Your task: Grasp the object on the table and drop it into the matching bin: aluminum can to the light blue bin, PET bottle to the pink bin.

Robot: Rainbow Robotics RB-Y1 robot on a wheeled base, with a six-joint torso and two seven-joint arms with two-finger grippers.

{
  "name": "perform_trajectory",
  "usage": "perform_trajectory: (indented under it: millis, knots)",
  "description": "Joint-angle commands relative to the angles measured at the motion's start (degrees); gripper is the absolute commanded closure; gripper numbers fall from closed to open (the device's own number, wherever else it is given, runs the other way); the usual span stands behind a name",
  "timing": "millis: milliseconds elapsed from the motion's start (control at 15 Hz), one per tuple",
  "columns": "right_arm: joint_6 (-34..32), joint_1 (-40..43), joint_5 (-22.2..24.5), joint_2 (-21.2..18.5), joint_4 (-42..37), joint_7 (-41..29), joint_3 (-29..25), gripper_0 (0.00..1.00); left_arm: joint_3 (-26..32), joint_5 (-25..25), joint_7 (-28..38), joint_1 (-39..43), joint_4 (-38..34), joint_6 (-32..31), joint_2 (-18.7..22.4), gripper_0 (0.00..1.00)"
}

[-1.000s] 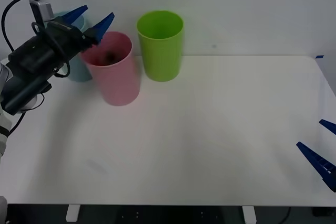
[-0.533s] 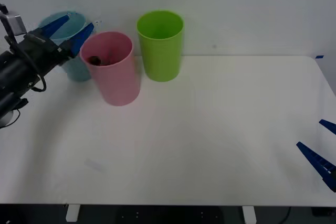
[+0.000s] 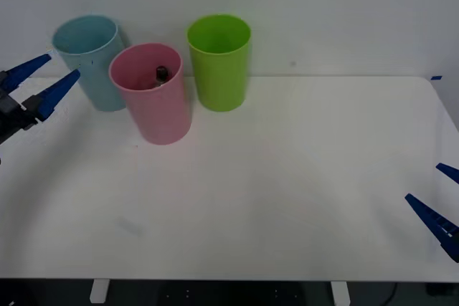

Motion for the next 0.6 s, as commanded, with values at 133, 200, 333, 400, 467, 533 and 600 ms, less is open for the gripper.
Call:
perform_trajectory:
  millis: [133, 200, 333, 400, 467, 533, 600]
  knots:
    - [0.0, 0.0, 0.0, 0.0, 0.0, 0.0, 0.0, 0.00, 5.2, 0.0, -0.9, 6.0, -0.4, -6.1, 0.4, 0.00]
    - [0.0, 0.0, 0.0, 0.0, 0.0, 0.0, 0.0, 0.00, 6.8, -0.1, -1.5, 8.3, -0.8, -7.8, 0.8, 0.00]
    - [0.0, 0.0, 0.0, 0.0, 0.0, 0.0, 0.0, 0.00, 9.4, -0.1, -3.2, 13.1, -2.5, -9.0, 1.0, 0.00]
    - [0.0, 0.0, 0.0, 0.0, 0.0, 0.0, 0.0, 0.00, 10.2, 0.2, -5.1, 15.1, -3.1, -9.4, 1.0, 0.00]
    - [0.0, 0.0, 0.0, 0.0, 0.0, 0.0, 0.0, 0.00, 10.7, 0.9, -6.9, 17.2, -3.1, -9.8, 1.0, 0.00]
    - [0.0, 0.0, 0.0, 0.0, 0.0, 0.0, 0.0, 0.00, 11.0, 1.1, -8.5, 18.7, -3.1, -10.1, 1.0, 0.00]
    - [0.0, 0.0, 0.0, 0.0, 0.0, 0.0, 0.0, 0.00, 11.3, 1.2, -9.7, 20.1, -3.1, -10.4, 1.0, 0.00]
